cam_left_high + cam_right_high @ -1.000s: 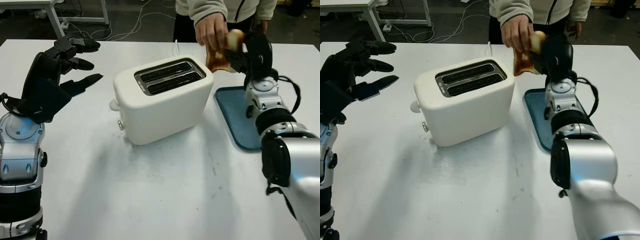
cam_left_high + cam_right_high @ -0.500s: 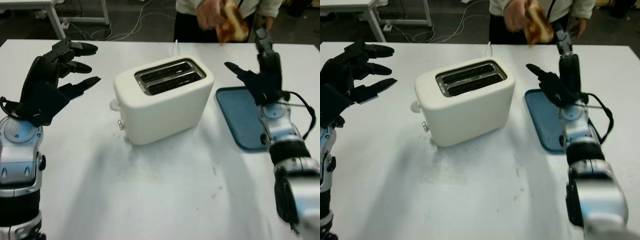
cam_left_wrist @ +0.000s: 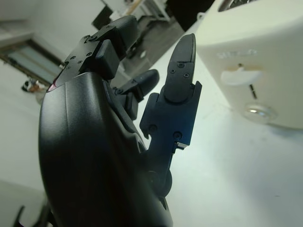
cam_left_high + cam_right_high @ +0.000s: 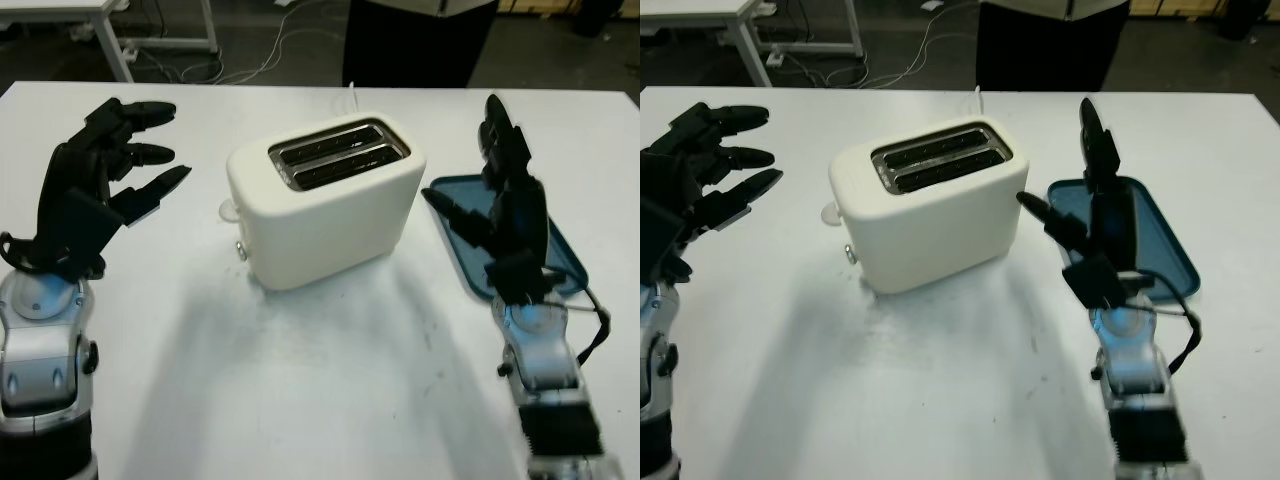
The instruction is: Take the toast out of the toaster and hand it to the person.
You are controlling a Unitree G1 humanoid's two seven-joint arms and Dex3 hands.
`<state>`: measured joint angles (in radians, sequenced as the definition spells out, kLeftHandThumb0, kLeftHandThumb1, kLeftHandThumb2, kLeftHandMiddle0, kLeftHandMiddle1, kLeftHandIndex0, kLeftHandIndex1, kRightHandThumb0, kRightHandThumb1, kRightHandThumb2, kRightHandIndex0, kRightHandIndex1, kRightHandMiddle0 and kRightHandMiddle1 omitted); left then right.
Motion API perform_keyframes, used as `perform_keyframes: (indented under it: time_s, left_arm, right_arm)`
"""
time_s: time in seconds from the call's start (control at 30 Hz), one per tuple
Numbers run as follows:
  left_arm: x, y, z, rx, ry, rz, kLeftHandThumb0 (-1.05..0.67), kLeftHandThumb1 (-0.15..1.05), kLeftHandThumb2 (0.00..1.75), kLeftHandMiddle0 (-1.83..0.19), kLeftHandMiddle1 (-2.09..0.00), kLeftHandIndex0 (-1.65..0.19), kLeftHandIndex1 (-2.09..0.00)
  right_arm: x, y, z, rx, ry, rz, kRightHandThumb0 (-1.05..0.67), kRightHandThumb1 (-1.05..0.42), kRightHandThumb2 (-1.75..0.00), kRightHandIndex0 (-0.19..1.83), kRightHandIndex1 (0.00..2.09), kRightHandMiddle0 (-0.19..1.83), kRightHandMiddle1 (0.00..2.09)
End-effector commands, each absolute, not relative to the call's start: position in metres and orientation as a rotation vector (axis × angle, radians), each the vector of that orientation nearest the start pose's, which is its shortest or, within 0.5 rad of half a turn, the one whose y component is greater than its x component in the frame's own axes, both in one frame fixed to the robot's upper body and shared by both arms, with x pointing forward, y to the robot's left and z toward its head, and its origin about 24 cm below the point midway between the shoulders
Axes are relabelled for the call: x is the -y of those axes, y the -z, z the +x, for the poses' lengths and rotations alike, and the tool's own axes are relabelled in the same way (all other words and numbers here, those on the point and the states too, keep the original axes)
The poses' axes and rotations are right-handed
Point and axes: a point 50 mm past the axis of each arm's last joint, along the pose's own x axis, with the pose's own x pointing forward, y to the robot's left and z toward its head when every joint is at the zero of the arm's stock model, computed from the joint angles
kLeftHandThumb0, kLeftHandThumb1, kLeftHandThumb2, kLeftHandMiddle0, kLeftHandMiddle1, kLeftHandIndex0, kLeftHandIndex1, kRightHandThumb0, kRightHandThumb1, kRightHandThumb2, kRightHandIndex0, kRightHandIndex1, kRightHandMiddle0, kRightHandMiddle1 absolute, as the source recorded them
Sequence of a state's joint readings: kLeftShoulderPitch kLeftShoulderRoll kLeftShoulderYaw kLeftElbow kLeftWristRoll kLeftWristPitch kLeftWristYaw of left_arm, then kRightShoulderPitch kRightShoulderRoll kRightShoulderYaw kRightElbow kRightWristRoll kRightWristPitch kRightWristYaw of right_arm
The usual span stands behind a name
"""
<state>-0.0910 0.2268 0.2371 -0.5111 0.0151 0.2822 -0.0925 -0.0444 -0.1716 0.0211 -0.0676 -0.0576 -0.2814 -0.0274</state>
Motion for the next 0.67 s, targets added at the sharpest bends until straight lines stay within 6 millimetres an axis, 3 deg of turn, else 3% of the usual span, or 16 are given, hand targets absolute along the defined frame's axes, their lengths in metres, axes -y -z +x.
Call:
perform_keyframes:
  time_s: [0.0,0.27,0.5,0.63]
  left_arm:
    - [-0.211,-0.164,0.231,0.361,-0.152,0.230,-0.33,0.92,0.23,-0.30,-0.81,-0.33,-0.44]
    - [-0.189,-0.118,0.209,0.355,-0.184,0.141,-0.41,0.92,0.42,-0.14,-0.66,-0.24,-0.30]
    - [-0.178,-0.079,0.213,0.277,-0.140,0.206,-0.56,0.92,0.56,-0.09,-0.63,-0.21,-0.25]
    - [-0.174,-0.075,0.217,0.262,-0.145,0.207,-0.56,0.92,0.55,-0.13,-0.65,-0.25,-0.25]
  right_arm:
    - [0.160,-0.093,0.243,0.376,-0.045,-0.153,-0.47,-0.92,-0.26,0.00,0.00,0.01,0.00]
    - [0.136,-0.069,0.221,0.306,-0.046,-0.003,-0.45,-0.92,-0.39,0.00,0.00,0.00,0.00]
    - [0.128,-0.056,0.222,0.249,-0.045,0.055,-0.41,-0.92,-0.43,0.00,0.00,0.00,0.00]
    - [0.127,-0.053,0.223,0.232,-0.043,0.074,-0.43,-0.92,-0.44,0.00,0.00,0.00,0.00]
